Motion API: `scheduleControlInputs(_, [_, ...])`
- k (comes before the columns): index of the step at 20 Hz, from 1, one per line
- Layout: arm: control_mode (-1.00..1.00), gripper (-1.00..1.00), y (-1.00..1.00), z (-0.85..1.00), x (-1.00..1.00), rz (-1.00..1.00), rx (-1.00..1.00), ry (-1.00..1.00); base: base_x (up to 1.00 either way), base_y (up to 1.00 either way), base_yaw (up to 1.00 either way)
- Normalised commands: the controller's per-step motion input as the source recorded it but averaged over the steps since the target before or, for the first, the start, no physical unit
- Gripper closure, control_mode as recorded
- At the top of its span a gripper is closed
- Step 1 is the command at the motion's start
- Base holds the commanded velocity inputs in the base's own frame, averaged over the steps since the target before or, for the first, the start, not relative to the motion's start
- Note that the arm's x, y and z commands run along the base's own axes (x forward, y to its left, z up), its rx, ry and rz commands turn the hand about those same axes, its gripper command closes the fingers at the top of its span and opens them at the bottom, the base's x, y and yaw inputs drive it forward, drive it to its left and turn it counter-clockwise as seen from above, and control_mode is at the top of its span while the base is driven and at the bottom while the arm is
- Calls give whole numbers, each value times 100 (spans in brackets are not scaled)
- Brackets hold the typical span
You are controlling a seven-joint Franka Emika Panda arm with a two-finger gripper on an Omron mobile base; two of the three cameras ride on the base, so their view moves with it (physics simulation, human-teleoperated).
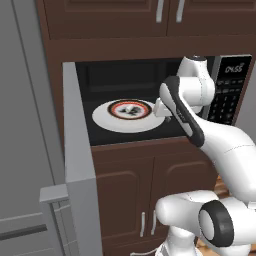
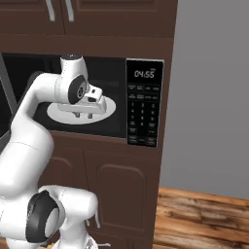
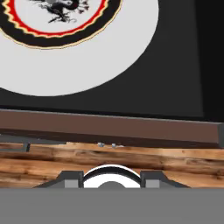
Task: Pick the marshmallow from the microwave and place it on plate located on the counter.
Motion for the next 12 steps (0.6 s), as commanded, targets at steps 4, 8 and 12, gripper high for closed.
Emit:
scheduleControlInputs(4, [-100, -100, -7, -7, -12, 3, 1, -6, 0, 0, 0])
scheduleControlInputs(8, [-100, -100, 82, 11, -2, 0, 0, -13, 0, 0, 0])
scheduleControlInputs(12, [-100, -100, 100, 15, 16, -14, 0, -21, 0, 0, 0])
